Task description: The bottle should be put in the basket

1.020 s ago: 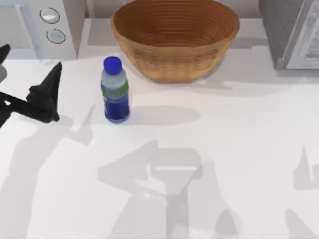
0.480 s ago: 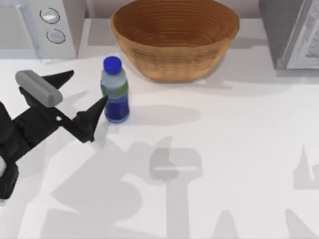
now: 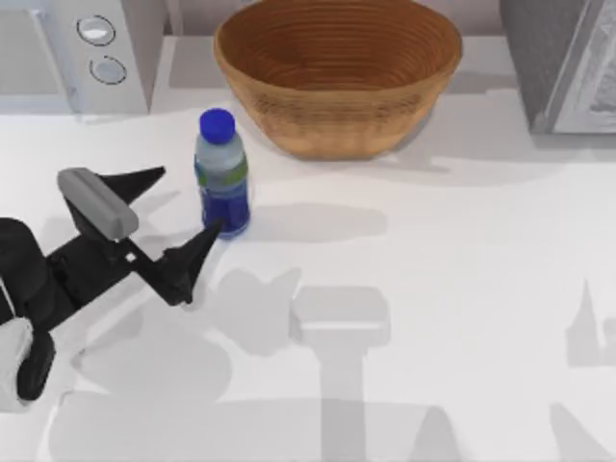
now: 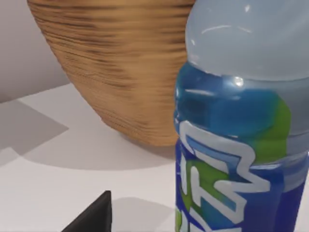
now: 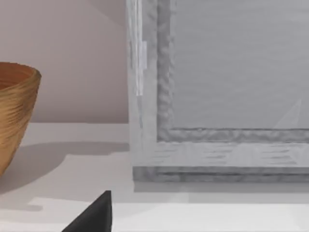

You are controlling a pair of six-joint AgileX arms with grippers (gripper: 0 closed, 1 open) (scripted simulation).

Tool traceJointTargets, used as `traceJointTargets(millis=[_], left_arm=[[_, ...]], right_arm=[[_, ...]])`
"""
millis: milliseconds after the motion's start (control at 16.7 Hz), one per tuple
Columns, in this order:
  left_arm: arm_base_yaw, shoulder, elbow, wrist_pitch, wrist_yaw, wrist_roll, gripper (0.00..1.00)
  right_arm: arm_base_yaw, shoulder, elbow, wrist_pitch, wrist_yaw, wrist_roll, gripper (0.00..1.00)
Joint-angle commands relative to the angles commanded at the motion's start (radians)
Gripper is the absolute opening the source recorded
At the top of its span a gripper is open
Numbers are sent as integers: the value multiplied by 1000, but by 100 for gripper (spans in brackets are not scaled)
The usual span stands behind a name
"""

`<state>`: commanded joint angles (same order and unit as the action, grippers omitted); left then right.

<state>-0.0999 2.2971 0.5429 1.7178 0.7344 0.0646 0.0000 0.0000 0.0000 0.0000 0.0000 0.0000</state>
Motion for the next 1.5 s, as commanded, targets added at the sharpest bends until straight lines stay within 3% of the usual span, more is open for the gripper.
traceJointTargets(millis=[300,720,1020,1500], left_arm=[[-5,0,12,-13,-9,0,100],[-121,43,208,-160,-121,-6,100],[-137,49,235,-181,-137,-6,100],[-137,49,235,-181,-137,-6,40]], right_arm=[[0,0,0,0,0,0,100],[0,0,0,0,0,0,100],[0,0,0,0,0,0,100],[0,0,0,0,0,0,100]])
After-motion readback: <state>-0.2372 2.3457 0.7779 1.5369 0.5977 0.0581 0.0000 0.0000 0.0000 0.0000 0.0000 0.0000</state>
